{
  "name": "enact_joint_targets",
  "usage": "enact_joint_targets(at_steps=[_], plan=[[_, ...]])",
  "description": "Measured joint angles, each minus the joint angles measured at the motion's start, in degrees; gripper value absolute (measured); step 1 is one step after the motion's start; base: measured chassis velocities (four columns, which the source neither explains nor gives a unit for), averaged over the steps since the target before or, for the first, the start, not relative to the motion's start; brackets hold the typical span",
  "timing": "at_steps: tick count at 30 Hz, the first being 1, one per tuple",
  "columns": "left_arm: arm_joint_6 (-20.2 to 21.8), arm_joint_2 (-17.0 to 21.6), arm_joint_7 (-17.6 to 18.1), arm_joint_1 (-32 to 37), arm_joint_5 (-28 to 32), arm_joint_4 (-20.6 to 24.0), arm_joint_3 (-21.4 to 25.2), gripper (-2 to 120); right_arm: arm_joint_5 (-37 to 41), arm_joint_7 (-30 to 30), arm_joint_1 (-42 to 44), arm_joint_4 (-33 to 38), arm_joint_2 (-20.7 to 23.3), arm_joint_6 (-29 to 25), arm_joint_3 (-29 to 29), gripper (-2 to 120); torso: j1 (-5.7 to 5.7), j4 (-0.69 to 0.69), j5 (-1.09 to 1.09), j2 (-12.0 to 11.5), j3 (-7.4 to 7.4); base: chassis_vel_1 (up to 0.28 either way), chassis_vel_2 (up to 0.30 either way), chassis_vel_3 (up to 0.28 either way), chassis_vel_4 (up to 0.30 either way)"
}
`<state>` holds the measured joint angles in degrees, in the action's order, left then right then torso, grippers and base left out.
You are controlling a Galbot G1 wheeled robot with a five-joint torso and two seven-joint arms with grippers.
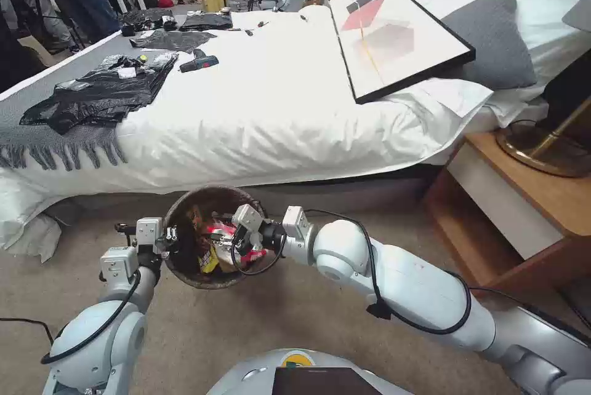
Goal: Pick up the trash bin, then pick up the garbage from the floor and place it into the trash bin.
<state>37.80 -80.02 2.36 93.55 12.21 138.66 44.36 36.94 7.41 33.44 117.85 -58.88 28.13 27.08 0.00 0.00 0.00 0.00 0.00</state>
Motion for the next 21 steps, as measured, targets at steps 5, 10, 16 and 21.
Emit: enact_joint_targets(at_steps=[5,10,16,21], plan=[[0.04,0.03,-0.04,0.01,0.02,0.0,0.02,3,-0.02,-0.26,-0.08,-0.32,-0.24,-0.16,0.01,69,0.0,0.0,0.0,0.0,0.0,0.0,0.0,0.0,0.0],[0.07,0.07,-0.06,-0.02,0.03,0.0,0.04,3,-0.02,-0.47,-0.16,-0.4,-0.45,-0.34,-0.04,86,0.0,0.0,0.0,0.0,0.0,0.0,0.0,0.0,0.0],[0.09,0.06,-0.08,-0.05,0.03,-0.02,0.04,3,0.24,-1.26,-0.24,-0.41,-0.57,-0.43,-0.19,99,0.0,0.0,0.0,0.0,0.0,0.0,0.0,0.0,0.0],[0.12,0.01,-0.09,-0.05,0.03,-0.02,0.04,3,0.97,-1.88,-0.4,-0.16,-0.6,-0.53,-0.79,100,0.0,0.0,0.0,0.0,0.0,0.0,0.0,0.0,0.0]])
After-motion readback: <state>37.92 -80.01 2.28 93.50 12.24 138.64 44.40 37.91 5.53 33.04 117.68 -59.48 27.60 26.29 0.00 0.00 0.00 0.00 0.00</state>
